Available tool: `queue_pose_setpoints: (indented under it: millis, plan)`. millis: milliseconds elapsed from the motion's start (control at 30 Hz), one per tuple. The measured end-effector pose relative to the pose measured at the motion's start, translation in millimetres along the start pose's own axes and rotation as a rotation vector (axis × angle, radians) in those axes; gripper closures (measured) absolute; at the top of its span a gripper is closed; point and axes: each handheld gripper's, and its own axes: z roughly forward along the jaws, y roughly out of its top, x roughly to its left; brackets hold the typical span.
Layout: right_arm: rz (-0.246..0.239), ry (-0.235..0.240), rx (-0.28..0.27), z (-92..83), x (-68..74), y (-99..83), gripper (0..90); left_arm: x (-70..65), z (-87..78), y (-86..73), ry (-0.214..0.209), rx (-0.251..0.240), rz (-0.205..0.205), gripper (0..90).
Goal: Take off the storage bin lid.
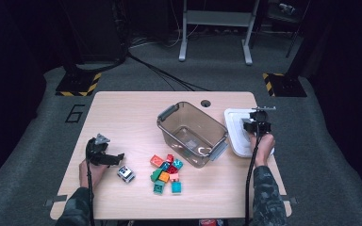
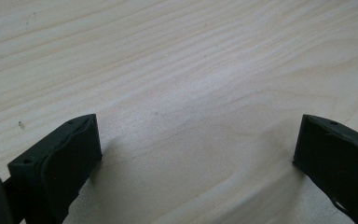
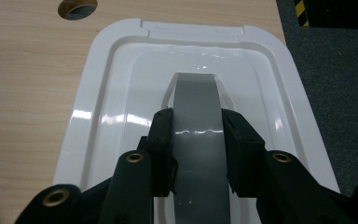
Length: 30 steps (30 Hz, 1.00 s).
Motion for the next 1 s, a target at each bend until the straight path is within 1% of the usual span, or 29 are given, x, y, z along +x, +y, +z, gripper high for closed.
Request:
queue_pose_setpoints:
  millis: [167, 233, 300, 400, 433, 467, 533, 567, 633, 667, 767, 800, 833, 900, 967, 1000]
  plan:
    - [0.004, -0.009, 0.0, 8.3, 0.4, -5.2, 66.6, -0.1, 0.0, 0.0, 0.0, 0.0, 0.0, 0.3]
    - [-0.007, -0.012, 0.007, 11.7, 1.1, -7.9, 66.6, -0.1, 0.0, 0.0, 0.0, 0.0, 0.0, 0.3]
    - [-0.001, -0.011, 0.019, 14.0, 2.7, -9.9, 66.5, -0.1, 0.0, 0.0, 0.0, 0.0, 0.0, 0.3]
    - [-0.007, -0.013, 0.031, 18.3, 2.9, -13.5, 66.5, -0.1, 0.0, 0.0, 0.001, -0.001, 0.0, 0.3]
    - [-0.004, -0.011, 0.031, 19.3, 3.3, -14.2, 66.5, -0.1, 0.0, 0.0, 0.001, 0.0, 0.001, 0.3]
    - [-0.015, -0.008, 0.034, 20.3, 2.5, -15.0, 66.4, -0.1, 0.0, 0.0, 0.0, 0.0, 0.0, 0.3]
    - [-0.014, -0.006, 0.038, 22.3, 2.9, -16.3, 66.3, 0.0, 0.0, 0.0, 0.0, 0.0, 0.002, 0.3]
    - [-0.006, -0.008, 0.048, 22.6, 3.6, -17.0, 66.3, -0.1, 0.0, 0.0, 0.001, 0.0, 0.001, 0.3]
    - [-0.013, -0.007, 0.049, 23.6, 2.8, -17.6, 66.0, -0.1, 0.0, 0.0, 0.001, 0.0, 0.001, 0.3]
    - [-0.007, 0.004, 0.046, 22.6, 2.5, -17.9, 65.3, 0.0, -0.1, 0.0, 0.003, 0.0, 0.003, 0.3]
    - [0.006, 0.019, 0.043, 17.1, 1.5, -17.1, 59.0, 0.0, -0.1, 0.0, 0.003, 0.0, 0.004, 0.3]
    - [-0.005, 0.032, 0.032, 14.1, -0.1, -16.7, 54.9, 0.0, -0.1, 0.0, 0.003, 0.0, 0.004, 0.3]
    - [-0.009, 0.034, 0.032, 11.8, -0.7, -16.6, 51.5, -0.2, -0.1, 0.0, 0.004, -0.001, 0.001, 0.3]
    - [-0.004, 0.049, 0.027, 5.2, -2.2, -16.8, 47.1, -0.4, -0.1, -0.1, 0.005, -0.002, 0.001, 0.3]
    - [-0.015, 0.066, 0.012, -2.3, -4.5, -18.0, 39.9, -0.4, 0.0, -0.1, 0.004, -0.002, 0.0, 0.3]
    - [-0.016, 0.077, 0.014, -5.6, -5.2, -18.7, 36.6, -0.5, 0.0, -0.1, 0.004, -0.002, -0.001, 0.3]
